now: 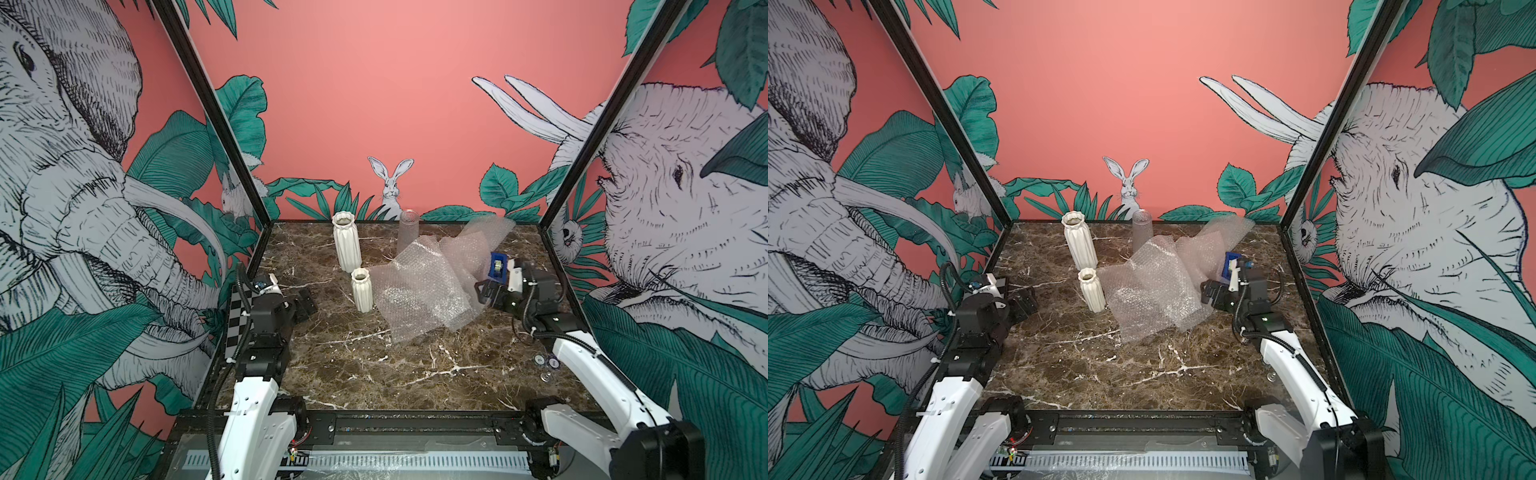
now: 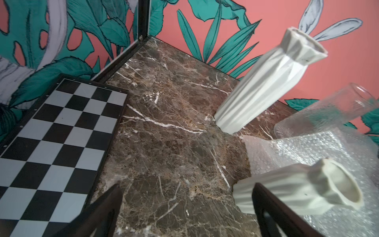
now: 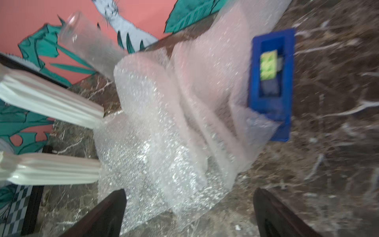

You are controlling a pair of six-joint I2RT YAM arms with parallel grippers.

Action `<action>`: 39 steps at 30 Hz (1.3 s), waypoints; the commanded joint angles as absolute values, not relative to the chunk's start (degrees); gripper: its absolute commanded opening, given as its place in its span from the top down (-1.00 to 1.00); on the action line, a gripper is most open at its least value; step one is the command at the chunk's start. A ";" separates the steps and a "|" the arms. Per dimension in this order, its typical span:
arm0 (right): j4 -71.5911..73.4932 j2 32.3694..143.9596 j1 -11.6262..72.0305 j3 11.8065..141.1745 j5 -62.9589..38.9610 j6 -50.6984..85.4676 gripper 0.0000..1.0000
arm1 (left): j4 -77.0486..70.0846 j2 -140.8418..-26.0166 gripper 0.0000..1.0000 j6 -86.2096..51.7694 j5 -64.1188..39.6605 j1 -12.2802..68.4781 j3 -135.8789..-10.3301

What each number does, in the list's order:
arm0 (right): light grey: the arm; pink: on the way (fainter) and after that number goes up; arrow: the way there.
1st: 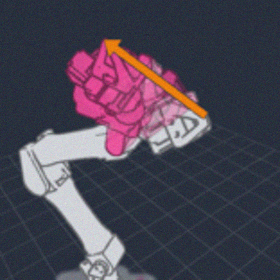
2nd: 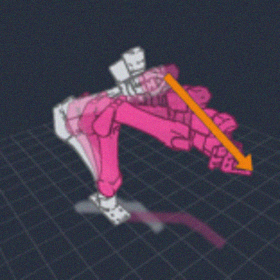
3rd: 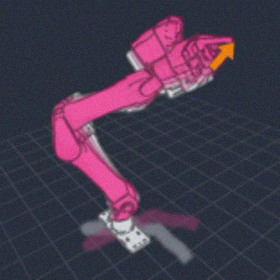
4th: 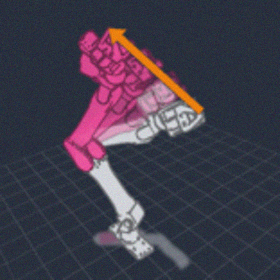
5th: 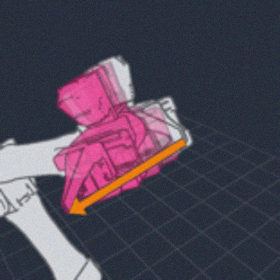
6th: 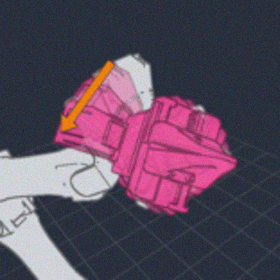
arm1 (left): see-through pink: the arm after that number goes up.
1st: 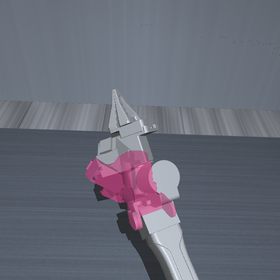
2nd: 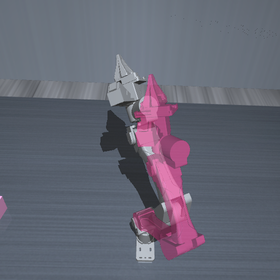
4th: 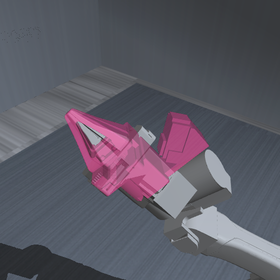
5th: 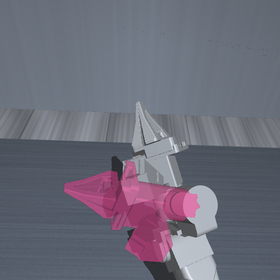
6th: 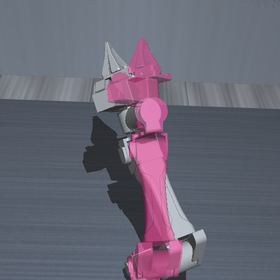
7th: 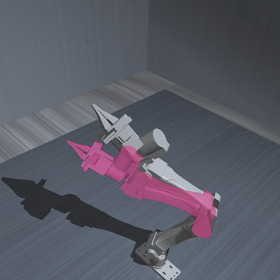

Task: Wrap vases in bubble wrap
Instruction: Adjust the bubble wrap at the center of the board.

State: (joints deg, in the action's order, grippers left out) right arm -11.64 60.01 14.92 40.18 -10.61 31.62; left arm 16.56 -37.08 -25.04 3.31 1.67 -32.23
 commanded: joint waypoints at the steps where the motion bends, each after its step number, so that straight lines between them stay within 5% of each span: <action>1: -8.92 61.86 20.82 38.38 -5.93 39.94 -0.88 | 19.76 -34.98 -0.99 -25.52 -1.32 3.15 -34.47; 7: -6.74 68.37 28.95 37.24 1.61 46.75 -0.76 | 19.35 -34.28 -0.99 -25.50 -0.29 6.72 -32.67; 20: 3.24 86.37 30.20 40.10 -0.53 48.72 -0.46 | 15.37 -36.68 -0.98 -26.54 -1.10 7.62 -30.42; 30: -2.28 99.46 23.20 49.82 2.75 44.31 0.18 | 15.86 -35.69 -0.99 -25.85 1.21 7.65 -29.82; 39: -9.66 107.71 16.38 66.22 7.39 32.41 0.31 | 15.56 -35.67 -0.99 -26.20 1.93 7.64 -29.45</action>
State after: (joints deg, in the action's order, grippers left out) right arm -6.28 106.28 18.35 61.78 3.97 37.47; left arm 16.36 -36.14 -25.50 0.95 7.38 -30.50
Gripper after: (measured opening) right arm 0.347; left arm 0.992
